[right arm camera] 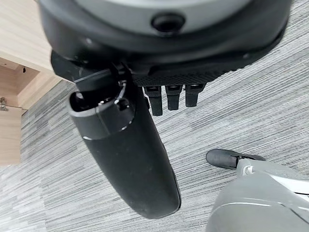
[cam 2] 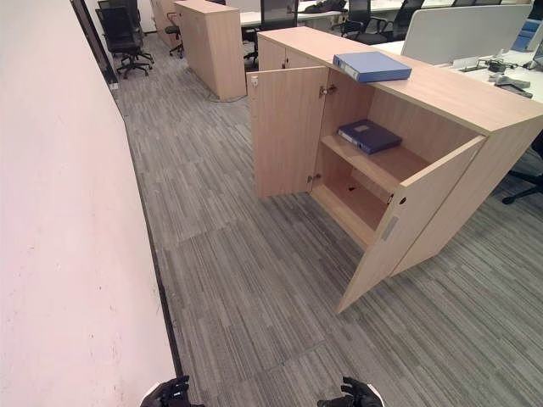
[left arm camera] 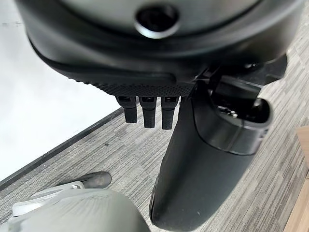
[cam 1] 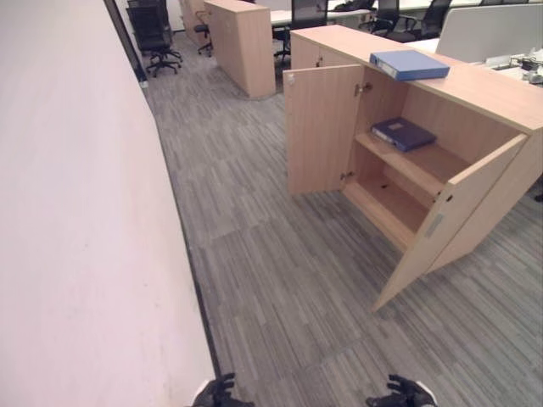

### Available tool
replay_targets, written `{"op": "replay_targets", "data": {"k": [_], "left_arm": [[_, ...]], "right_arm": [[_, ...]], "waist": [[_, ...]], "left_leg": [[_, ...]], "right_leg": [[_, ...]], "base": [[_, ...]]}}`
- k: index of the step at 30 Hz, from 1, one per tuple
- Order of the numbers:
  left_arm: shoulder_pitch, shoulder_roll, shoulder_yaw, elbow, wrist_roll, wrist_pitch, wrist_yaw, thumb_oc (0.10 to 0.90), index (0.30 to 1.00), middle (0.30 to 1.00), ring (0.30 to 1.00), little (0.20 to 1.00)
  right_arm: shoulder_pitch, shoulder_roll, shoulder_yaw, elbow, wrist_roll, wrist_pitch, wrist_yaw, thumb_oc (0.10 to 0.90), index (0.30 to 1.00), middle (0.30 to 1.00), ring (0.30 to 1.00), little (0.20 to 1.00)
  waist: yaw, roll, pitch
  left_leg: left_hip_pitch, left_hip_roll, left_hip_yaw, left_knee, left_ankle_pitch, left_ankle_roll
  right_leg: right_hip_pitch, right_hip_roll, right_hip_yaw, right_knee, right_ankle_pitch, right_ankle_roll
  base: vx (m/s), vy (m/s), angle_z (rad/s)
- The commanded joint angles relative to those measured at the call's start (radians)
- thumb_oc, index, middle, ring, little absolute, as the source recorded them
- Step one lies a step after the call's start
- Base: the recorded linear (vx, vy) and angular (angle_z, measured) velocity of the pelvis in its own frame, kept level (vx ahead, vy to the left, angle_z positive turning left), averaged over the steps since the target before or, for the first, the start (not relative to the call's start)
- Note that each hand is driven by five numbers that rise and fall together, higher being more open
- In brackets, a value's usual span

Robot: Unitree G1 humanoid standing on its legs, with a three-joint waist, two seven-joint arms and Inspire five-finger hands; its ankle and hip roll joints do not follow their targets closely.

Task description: Put the empty folder in the office cabinet

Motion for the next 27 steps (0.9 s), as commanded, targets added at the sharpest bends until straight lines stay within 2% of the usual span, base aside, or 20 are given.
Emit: {"op": "replay_targets", "data": {"k": [1,27], "left_arm": [[-0.065,0.041,-0.024,0.024,-0.015,-0.057,-0.008,0.800,0.900,0.900,0.900,0.900],[-0.069,0.026,-0.025,0.072,-0.008,-0.052,-0.007,0.800,0.900,0.900,0.900,0.900]], "right_arm": [[-0.048,-0.014,0.036,0.026,0.014,-0.036,0.006,0.800,0.900,0.900,0.900,0.900],[-0.042,-0.003,0.041,0.067,0.004,-0.023,0.006,0.800,0.900,0.900,0.900,0.900]], "waist": [[0.023,-0.042,-0.043],[0.018,-0.040,-0.044]], "left_leg": [[-0.025,0.051,-0.052,-0.008,-0.058,-0.064],[-0.022,0.053,-0.058,-0.008,-0.060,-0.066]], "right_leg": [[0.028,-0.082,0.052,0.023,-0.091,0.102],[0.030,-0.076,0.056,0.022,-0.093,0.098]], "base": [[0.00,0.000,0.00],[0.00,0.000,0.00]]}}
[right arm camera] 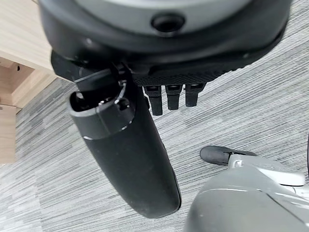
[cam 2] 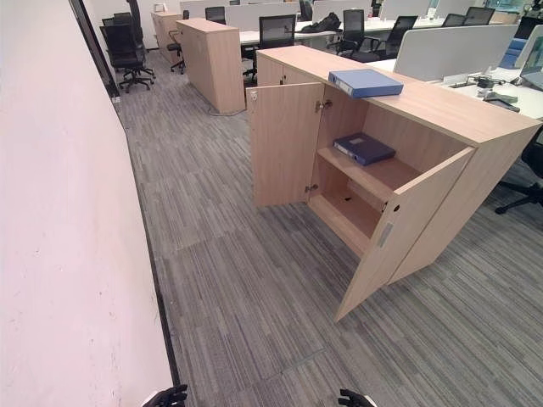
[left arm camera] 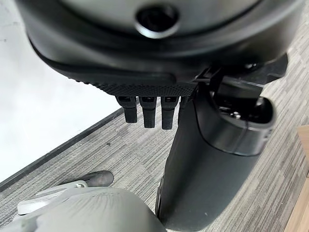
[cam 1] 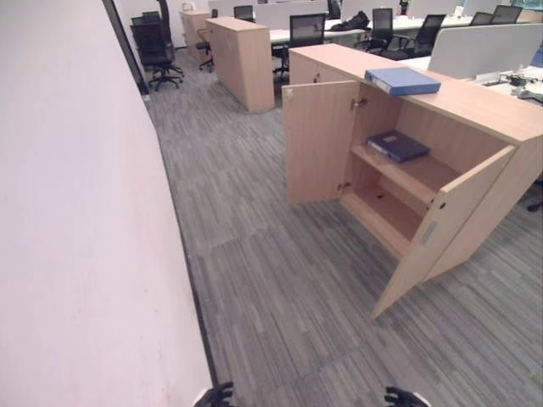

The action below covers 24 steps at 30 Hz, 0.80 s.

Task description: Put the empty folder in the office cabinet

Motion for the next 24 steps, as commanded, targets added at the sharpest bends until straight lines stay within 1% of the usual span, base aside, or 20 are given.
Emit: {"op": "replay_targets", "data": {"k": [1,12,17,18,20,21,24], "left_arm": [[-0.076,0.027,-0.018,0.035,-0.010,-0.052,-0.007,0.800,0.900,0.900,0.900,0.900],[-0.091,0.027,-0.027,0.027,-0.018,-0.052,-0.004,0.800,0.900,0.900,0.900,0.900],[-0.097,0.034,-0.025,0.027,-0.022,-0.049,-0.005,0.800,0.900,0.900,0.900,0.900],[-0.101,0.039,-0.024,0.026,-0.022,-0.048,-0.005,0.800,0.900,0.900,0.900,0.900],[-0.103,0.041,-0.024,0.026,-0.023,-0.047,-0.006,0.800,0.900,0.900,0.900,0.900],[-0.106,0.045,-0.022,0.024,-0.030,-0.045,-0.005,0.800,0.900,0.900,0.900,0.900],[-0.115,0.054,-0.018,0.022,-0.040,-0.044,-0.005,0.800,0.900,0.900,0.900,0.900]], "right_arm": [[-0.058,-0.026,0.022,0.024,0.004,-0.029,0.006,0.800,0.900,0.900,0.900,0.900],[-0.054,-0.029,0.012,0.027,0.022,-0.027,0.002,0.800,0.900,0.900,0.900,0.900],[-0.054,-0.032,0.008,0.035,0.025,-0.023,0.005,0.800,0.900,0.900,0.900,0.900],[-0.058,-0.034,0.012,0.036,0.023,-0.021,0.007,0.800,0.900,0.900,0.900,0.900],[-0.058,-0.034,0.012,0.034,0.022,-0.022,0.007,0.800,0.900,0.900,0.900,0.900],[-0.063,-0.036,0.012,0.031,0.024,-0.023,0.008,0.800,0.900,0.900,0.900,0.900],[-0.067,-0.038,0.007,0.031,0.031,-0.025,0.006,0.800,0.900,0.900,0.900,0.900]], "waist": [[0.019,-0.033,-0.005],[0.010,-0.033,-0.001],[0.008,-0.030,0.004],[0.009,-0.025,0.013],[0.008,-0.024,0.018],[0.008,-0.024,0.033],[0.009,-0.030,0.052]], "left_leg": [[-0.021,0.054,-0.058,-0.006,-0.060,-0.067],[-0.030,0.058,-0.080,-0.006,-0.056,-0.073],[-0.036,0.067,-0.088,-0.006,-0.053,-0.075],[-0.042,0.078,-0.092,0.004,-0.054,-0.076],[-0.048,0.083,-0.095,0.016,-0.055,-0.077],[-0.057,0.091,-0.104,0.051,-0.071,-0.081],[-0.113,0.095,-0.114,0.135,-0.080,-0.094]], "right_leg": [[0.027,-0.076,0.054,0.022,-0.099,0.104],[0.019,-0.067,0.060,0.037,-0.115,0.098],[-0.007,-0.053,0.068,0.085,-0.134,0.089],[-0.032,-0.039,0.070,0.132,-0.151,0.080],[-0.047,-0.032,0.069,0.158,-0.160,0.077],[-0.060,-0.019,0.069,0.203,-0.189,0.068],[-0.077,-0.005,0.054,0.243,-0.211,0.053]], "base": [[0.00,0.000,0.00],[0.00,-0.008,0.00],[0.00,-0.046,0.11],[-0.03,-0.068,0.07],[-0.01,-0.075,0.02],[0.03,-0.099,0.05],[-0.02,-0.117,0.12]]}}
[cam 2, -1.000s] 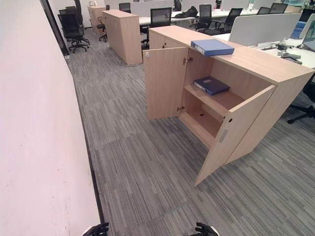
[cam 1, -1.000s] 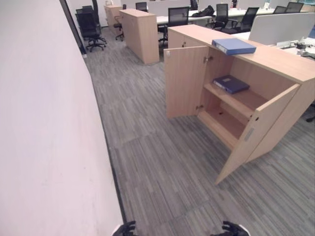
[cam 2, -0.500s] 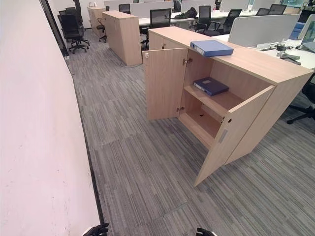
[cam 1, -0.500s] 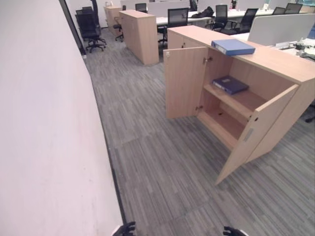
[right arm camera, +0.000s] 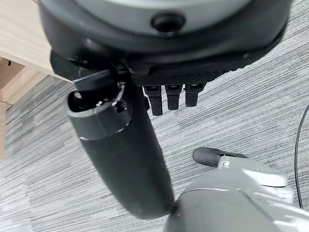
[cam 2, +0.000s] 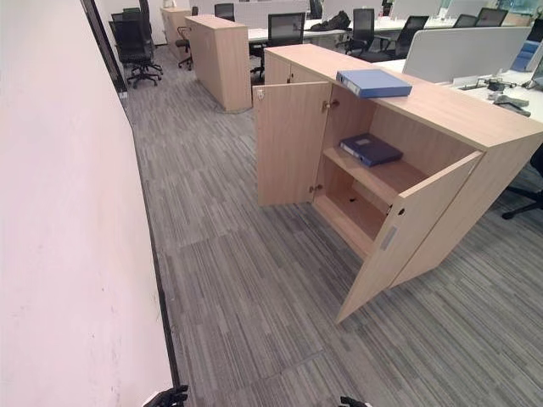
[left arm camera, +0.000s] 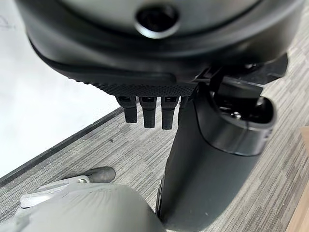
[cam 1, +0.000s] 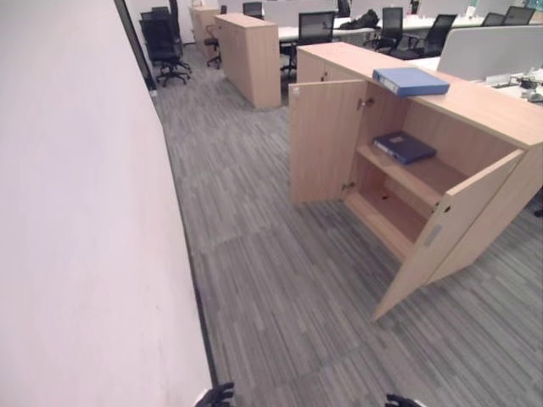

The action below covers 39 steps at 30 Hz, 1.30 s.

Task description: Put the empty folder in the office cabinet

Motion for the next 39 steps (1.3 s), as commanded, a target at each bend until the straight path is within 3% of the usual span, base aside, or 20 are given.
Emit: {"op": "replay_targets", "data": {"k": [1,3,5,6,9,11,13,17,22,25,28,29,30,31,32,34,35,36,37,39], "left_arm": [[-0.101,0.049,0.003,-0.001,-0.043,-0.043,-0.006,0.800,0.900,0.900,0.900,0.900],[-0.105,0.057,0.005,-0.012,-0.052,-0.044,-0.008,0.800,0.900,0.900,0.900,0.900],[-0.113,0.059,0.009,-0.012,-0.063,-0.044,0.005,0.800,0.900,0.900,0.900,0.900],[-0.114,0.059,0.009,-0.012,-0.063,-0.044,0.005,0.800,0.900,0.900,0.900,0.900],[-0.108,0.064,0.013,-0.012,-0.076,-0.043,0.000,0.800,0.900,0.900,0.900,0.900],[-0.103,0.067,0.015,-0.009,-0.079,-0.041,0.003,0.800,0.900,0.900,0.900,0.900],[-0.101,0.072,0.021,0.000,-0.079,-0.039,0.007,0.800,0.900,0.900,0.900,0.900],[-0.091,0.076,0.050,0.036,-0.084,-0.036,0.015,0.800,0.900,0.900,0.900,0.900],[-0.063,0.074,0.076,0.082,-0.074,-0.030,0.019,0.800,0.900,0.900,0.900,0.900],[-0.060,0.078,0.078,0.093,-0.062,-0.028,0.021,0.800,0.900,0.900,0.900,0.900],[-0.061,0.095,0.080,0.104,-0.043,-0.027,0.023,0.800,0.900,0.900,0.900,0.900],[-0.067,0.103,0.078,0.106,-0.036,-0.027,0.025,0.800,0.900,0.900,0.900,0.900],[-0.067,0.104,0.078,0.106,-0.036,-0.027,0.024,0.800,0.900,0.900,0.900,0.900],[-0.075,0.111,0.075,0.102,-0.033,-0.025,0.025,0.800,0.900,0.900,0.900,0.900],[-0.075,0.111,0.075,0.101,-0.033,-0.025,0.024,0.800,0.900,0.900,0.900,0.900],[-0.089,0.125,0.066,0.091,-0.025,-0.026,0.024,0.800,0.900,0.900,0.900,0.900],[-0.089,0.125,0.065,0.092,-0.025,-0.026,0.024,0.800,0.900,0.900,0.900,0.900],[-0.097,0.133,0.057,0.078,-0.030,-0.027,0.021,0.800,0.900,0.900,0.900,0.900],[-0.097,0.133,0.057,0.078,-0.031,-0.027,0.021,0.800,0.900,0.900,0.900,0.900],[-0.108,0.139,0.052,0.055,-0.043,-0.026,0.018,0.800,0.900,0.900,0.900,0.900]], "right_arm": [[-0.071,-0.046,-0.001,-0.004,0.032,-0.026,0.002,0.800,0.900,0.900,0.900,0.900],[-0.069,-0.054,-0.007,-0.014,0.036,-0.028,0.001,0.800,0.900,0.900,0.900,0.900],[-0.075,-0.072,-0.010,-0.005,0.031,-0.023,-0.008,0.800,0.900,0.900,0.900,0.900],[-0.076,-0.072,-0.010,-0.005,0.031,-0.023,-0.008,0.800,0.900,0.900,0.900,0.900],[-0.078,-0.083,-0.020,-0.005,0.035,-0.018,-0.011,0.800,0.900,0.900,0.900,0.900],[-0.084,-0.086,-0.020,-0.009,0.039,-0.019,-0.016,0.800,0.900,0.900,0.900,0.900],[-0.093,-0.088,-0.018,-0.006,0.047,-0.020,-0.023,0.800,0.900,0.900,0.900,0.900],[-0.108,-0.078,-0.019,0.013,0.056,-0.012,-0.035,0.800,0.900,0.900,0.900,0.900],[-0.100,-0.060,-0.018,0.028,0.036,-0.005,-0.032,0.800,0.900,0.900,0.900,0.900],[-0.098,-0.046,-0.025,0.028,0.041,-0.005,-0.033,0.800,0.900,0.900,0.900,0.900],[-0.091,-0.021,-0.038,0.026,0.049,-0.005,-0.032,0.800,0.900,0.900,0.900,0.900],[-0.094,-0.011,-0.037,0.030,0.045,-0.004,-0.029,0.800,0.900,0.900,0.900,0.900],[-0.094,-0.010,-0.037,0.031,0.045,-0.004,-0.029,0.800,0.900,0.900,0.900,0.900],[-0.103,-0.005,-0.037,0.030,0.038,0.000,-0.027,0.800,0.900,0.900,0.900,0.900],[-0.103,-0.005,-0.037,0.030,0.037,0.000,-0.027,0.800,0.900,0.900,0.900,0.900],[-0.116,0.002,-0.038,0.021,0.037,-0.001,-0.025,0.800,0.900,0.900,0.900,0.900],[-0.116,0.002,-0.038,0.021,0.037,-0.001,-0.025,0.800,0.900,0.900,0.900,0.900],[-0.127,0.001,-0.041,0.012,0.036,-0.002,-0.026,0.800,0.900,0.900,0.900,0.900],[-0.127,0.001,-0.041,0.012,0.036,-0.002,-0.026,0.800,0.900,0.900,0.900,0.900],[-0.141,-0.001,-0.044,0.008,0.035,-0.001,-0.033,0.800,0.900,0.900,0.900,0.900]], "waist": [[0.010,-0.019,0.082],[0.010,-0.030,0.099],[0.010,-0.036,0.126],[0.009,-0.036,0.126],[0.030,-0.032,0.126],[0.058,-0.014,0.131],[0.087,-0.003,0.144],[0.132,-0.012,0.152],[0.167,-0.027,0.117],[0.170,-0.043,0.097],[0.172,-0.071,0.065],[0.175,-0.089,0.049],[0.175,-0.091,0.047],[0.179,-0.108,0.035],[0.180,-0.110,0.035],[0.188,-0.110,0.022],[0.184,-0.117,0.024],[0.173,-0.098,0.031],[0.173,-0.099,0.033],[0.162,-0.063,0.056]], "left_leg": [[-0.082,0.080,-0.069,0.158,-0.085,-0.082],[-0.151,0.078,-0.054,0.290,-0.086,-0.102],[-0.271,0.110,-0.003,0.439,-0.004,-0.090],[-0.273,0.110,-0.004,0.442,-0.006,-0.090],[-0.346,0.129,0.028,0.373,0.017,-0.086],[-0.382,0.121,-0.002,0.276,0.086,-0.096],[-0.428,0.119,-0.038,0.164,0.115,-0.098],[-0.495,0.141,-0.045,0.027,0.136,-0.098],[-0.518,0.198,-0.075,0.045,0.170,-0.122],[-0.528,0.212,-0.054,0.078,0.189,-0.134],[-0.548,0.216,-0.010,0.159,0.206,-0.139],[-0.564,0.202,0.008,0.205,0.207,-0.135],[-0.566,0.201,0.009,0.207,0.206,-0.134],[-0.566,0.185,0.030,0.222,0.183,-0.118],[-0.567,0.184,0.031,0.223,0.182,-0.118],[-0.540,0.174,0.062,0.204,0.143,-0.079],[-0.538,0.165,0.062,0.205,0.136,-0.080],[-0.489,0.151,0.077,0.191,0.101,-0.051],[-0.488,0.150,0.078,0.191,0.100,-0.051],[-0.430,0.150,0.095,0.173,0.071,-0.021]], "right_leg": [[-0.011,-0.021,0.077,0.163,-0.167,0.060],[-0.003,-0.020,0.073,0.175,-0.174,0.044],[0.023,-0.023,0.055,0.179,-0.188,0.028],[0.022,-0.023,0.055,0.180,-0.189,0.028],[0.053,-0.023,0.053,0.178,-0.221,0.022],[0.080,-0.001,0.069,0.181,-0.249,0.016],[0.113,0.016,0.098,0.196,-0.288,0.006],[0.205,0.013,0.173,0.209,-0.378,-0.002],[0.276,-0.042,0.230,0.170,-0.403,0.037],[0.284,-0.076,0.231,0.153,-0.400,0.059],[0.281,-0.128,0.218,0.138,-0.366,0.100],[0.266,-0.156,0.213,0.152,-0.299,0.134],[0.265,-0.157,0.213,0.150,-0.299,0.134],[0.241,-0.182,0.206,0.182,-0.171,0.173],[0.240,-0.183,0.206,0.181,-0.171,0.173],[0.175,-0.194,0.195,0.288,0.035,0.218],[0.177,-0.201,0.189,0.296,0.024,0.217],[0.107,-0.213,0.146,0.422,0.147,0.224],[0.107,-0.215,0.146,0.425,0.145,0.224],[0.042,-0.219,0.070,0.545,0.200,0.223]], "base": [[-0.04,-0.124,0.20],[-0.03,-0.121,0.27],[0.02,-0.096,0.29],[0.06,-0.038,0.27],[0.17,0.019,0.12],[0.26,0.057,0.18],[0.29,0.050,-0.05],[0.31,0.118,-0.16],[0.28,0.242,-0.58],[0.23,0.330,-0.35],[0.24,0.346,0.10],[0.16,0.205,0.32],[0.32,0.404,0.41],[0.17,0.203,0.14],[0.22,0.312,0.11],[0.20,0.288,0.02],[0.30,0.387,0.12],[0.16,0.205,0.10],[0.20,0.343,0.09],[0.11,0.253,-0.01]]}}
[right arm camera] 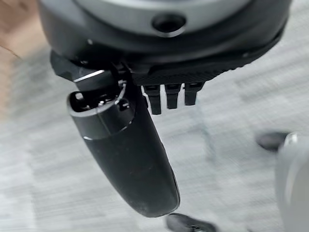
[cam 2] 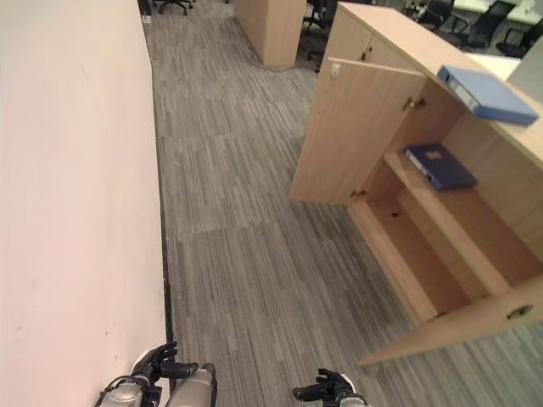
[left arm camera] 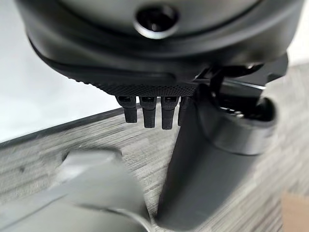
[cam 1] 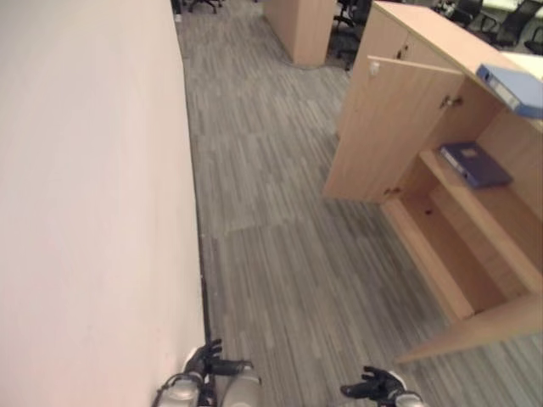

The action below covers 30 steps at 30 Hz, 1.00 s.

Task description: Put the empty folder in the office cabinet

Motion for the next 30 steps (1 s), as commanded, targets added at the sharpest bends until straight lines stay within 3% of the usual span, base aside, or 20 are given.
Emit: {"op": "replay_targets", "data": {"k": [1,2,3,4,6,7,8,9,12,15,16,19,22,24,26,27,28,29,30], "left_arm": [[0.063,0.091,-0.009,-0.043,0.013,-0.010,-0.004,0.800,0.900,0.900,0.900,0.900],[0.055,0.093,-0.013,-0.052,0.012,-0.010,-0.006,0.800,0.900,0.900,0.900,0.900],[0.046,0.089,-0.012,-0.060,0.008,-0.011,-0.005,0.800,0.900,0.900,0.900,0.900],[0.045,0.088,-0.012,-0.060,0.008,-0.011,-0.005,0.800,0.900,0.900,0.900,0.900],[0.039,0.088,-0.006,-0.063,0.003,-0.010,-0.007,0.800,0.900,0.900,0.900,0.900],[0.036,0.088,-0.006,-0.062,0.000,-0.010,-0.007,0.800,0.900,0.900,0.900,0.900],[0.032,0.081,-0.010,-0.058,-0.006,-0.011,-0.009,0.800,0.900,0.900,0.900,0.900],[0.033,0.081,-0.010,-0.058,-0.006,-0.012,-0.009,0.800,0.900,0.900,0.900,0.900],[0.023,0.076,-0.016,-0.049,0.004,-0.016,-0.009,0.800,0.900,0.900,0.900,0.900],[0.015,0.071,-0.015,-0.043,0.019,-0.018,-0.006,0.800,0.900,0.900,0.900,0.900],[0.020,0.071,-0.011,-0.038,0.027,-0.017,-0.007,0.800,0.900,0.900,0.900,0.900],[0.055,0.062,-0.002,-0.016,0.066,-0.017,-0.029,0.800,0.900,0.900,0.900,0.900],[0.064,0.056,-0.004,-0.008,0.075,-0.015,-0.034,0.800,0.900,0.900,0.900,0.900],[0.068,0.043,-0.014,-0.010,0.081,-0.015,-0.032,0.800,0.900,0.900,0.900,0.900],[0.059,0.038,-0.021,-0.014,0.073,-0.013,-0.029,0.800,0.900,0.900,0.900,0.900],[0.056,0.036,-0.026,-0.017,0.074,-0.013,-0.029,0.800,0.900,0.900,0.900,0.900],[0.054,0.034,-0.032,-0.019,0.072,-0.012,-0.028,0.800,0.900,0.900,0.900,0.900],[0.054,0.034,-0.032,-0.019,0.072,-0.012,-0.028,0.800,0.900,0.900,0.900,0.900],[0.055,0.036,-0.035,-0.020,0.071,-0.009,-0.028,0.800,0.900,0.900,0.900,0.900]], "right_arm": [[0.038,-0.084,-0.018,-0.095,0.017,-0.013,-0.015,0.800,0.900,0.900,0.900,0.900],[0.031,-0.079,-0.020,-0.095,0.021,-0.017,-0.018,0.800,0.900,0.900,0.900,0.900],[0.028,-0.077,-0.022,-0.092,0.024,-0.021,-0.020,0.800,0.900,0.900,0.900,0.900],[0.028,-0.078,-0.022,-0.092,0.024,-0.021,-0.020,0.800,0.900,0.900,0.900,0.900],[0.031,-0.078,-0.023,-0.089,0.026,-0.020,-0.020,0.800,0.900,0.900,0.900,0.900],[0.034,-0.080,-0.023,-0.085,0.025,-0.020,-0.022,0.800,0.900,0.900,0.900,0.900],[0.039,-0.086,-0.026,-0.078,0.024,-0.017,-0.026,0.800,0.900,0.900,0.900,0.900],[0.039,-0.087,-0.025,-0.078,0.024,-0.017,-0.026,0.800,0.900,0.900,0.900,0.900],[0.052,-0.098,-0.042,-0.069,0.042,-0.017,-0.026,0.800,0.900,0.900,0.900,0.900],[0.056,-0.102,-0.060,-0.059,0.042,-0.011,-0.028,0.800,0.900,0.900,0.900,0.900],[0.058,-0.105,-0.065,-0.053,0.015,-0.003,-0.030,0.800,0.900,0.900,0.900,0.900],[0.100,-0.120,-0.078,-0.035,-0.020,0.004,-0.022,0.800,0.900,0.900,0.900,0.900],[0.113,-0.126,-0.078,-0.032,-0.024,0.004,-0.021,0.800,0.900,0.900,0.900,0.900],[0.128,-0.138,-0.078,-0.025,-0.021,0.004,-0.015,0.800,0.900,0.900,0.900,0.900],[0.127,-0.144,-0.080,-0.018,-0.015,0.004,-0.016,0.800,0.900,0.900,0.900,0.900],[0.130,-0.146,-0.079,-0.014,-0.015,0.004,-0.013,0.800,0.900,0.900,0.900,0.900],[0.124,-0.156,-0.071,-0.015,-0.017,0.002,-0.011,0.800,0.900,0.900,0.900,0.900],[0.124,-0.155,-0.071,-0.015,-0.017,0.002,-0.011,0.800,0.900,0.900,0.900,0.900],[0.123,-0.158,-0.061,-0.018,-0.020,0.002,-0.009,0.800,0.900,0.900,0.900,0.900]], "waist": [[0.007,0.074,0.037],[-0.009,0.091,0.055],[-0.043,0.118,0.074],[-0.042,0.120,0.072],[-0.062,0.126,0.090],[-0.066,0.121,0.098],[-0.086,0.116,0.110],[-0.089,0.117,0.113],[-0.146,0.108,0.125],[-0.173,0.124,0.137],[-0.181,0.135,0.134],[-0.201,0.121,0.088],[-0.211,0.126,0.075],[-0.241,0.149,0.052],[-0.263,0.165,0.045],[-0.271,0.180,0.037],[-0.278,0.198,0.033],[-0.279,0.197,0.032],[-0.282,0.206,0.031]], "left_leg": [[-0.034,0.064,-0.060,-0.155,0.124,-0.034],[0.027,0.042,-0.052,-0.188,0.100,-0.008],[0.095,0.016,-0.069,-0.225,0.086,0.008],[0.093,0.019,-0.069,-0.226,0.088,0.007],[0.149,0.005,-0.067,-0.243,0.067,0.005],[0.173,-0.005,-0.062,-0.246,0.051,0.002],[0.231,-0.017,-0.066,-0.255,0.012,-0.011],[0.237,-0.017,-0.069,-0.256,0.008,-0.012],[0.316,-0.052,-0.100,-0.279,-0.035,-0.024],[0.367,-0.033,-0.108,-0.290,-0.071,-0.042],[0.399,-0.013,-0.091,-0.288,-0.100,-0.060],[0.501,-0.029,-0.058,-0.291,-0.173,-0.067],[0.536,-0.020,-0.054,-0.294,-0.194,-0.076],[0.556,0.026,-0.054,-0.280,-0.210,-0.109],[0.558,0.060,-0.061,-0.263,-0.194,-0.136],[0.555,0.085,-0.065,-0.243,-0.160,-0.156],[0.531,0.118,-0.060,-0.176,-0.072,-0.186],[0.529,0.117,-0.061,-0.177,-0.072,-0.186],[0.517,0.132,-0.060,-0.123,-0.013,-0.200]], "right_leg": [[0.018,-0.033,-0.055,0.111,0.309,-0.007],[-0.034,0.000,-0.104,0.177,0.269,-0.011],[-0.146,0.088,-0.100,0.232,0.184,-0.026],[-0.148,0.091,-0.100,0.231,0.186,-0.027],[-0.203,0.098,-0.162,0.131,0.110,-0.027],[-0.203,0.074,-0.214,0.065,0.079,-0.042],[-0.250,0.040,-0.300,-0.076,0.058,-0.077],[-0.242,0.040,-0.303,-0.076,0.053,-0.077],[-0.315,0.046,-0.256,-0.270,0.122,-0.066],[-0.349,0.015,-0.266,-0.365,0.179,-0.044],[-0.371,-0.043,-0.356,-0.412,0.201,-0.037],[-0.336,-0.087,-0.441,-0.407,0.253,-0.039],[-0.317,-0.088,-0.448,-0.410,0.266,-0.038],[-0.301,-0.073,-0.437,-0.404,0.269,-0.053],[-0.318,-0.061,-0.414,-0.383,0.256,-0.065],[-0.324,-0.041,-0.402,-0.372,0.238,-0.080],[-0.315,0.005,-0.383,-0.367,0.206,-0.108],[-0.316,0.004,-0.383,-0.368,0.206,-0.108],[-0.302,0.033,-0.370,-0.365,0.182,-0.131]], "base": [[0.19,0.352,0.11],[0.30,0.441,0.14],[0.29,0.442,0.03],[0.25,0.285,-0.04],[0.23,0.112,0.01],[0.44,0.058,0.08],[0.37,0.022,-0.07],[0.37,0.003,-0.15],[0.35,-0.030,0.11],[0.33,-0.087,0.48],[0.34,-0.100,0.42],[0.47,-0.062,0.01],[0.33,-0.043,-0.13],[0.38,-0.114,-0.04],[0.35,-0.177,0.07],[0.34,-0.238,0.04],[0.25,-0.187,-0.01],[0.25,-0.206,-0.08],[0.21,-0.227,-0.16]]}}
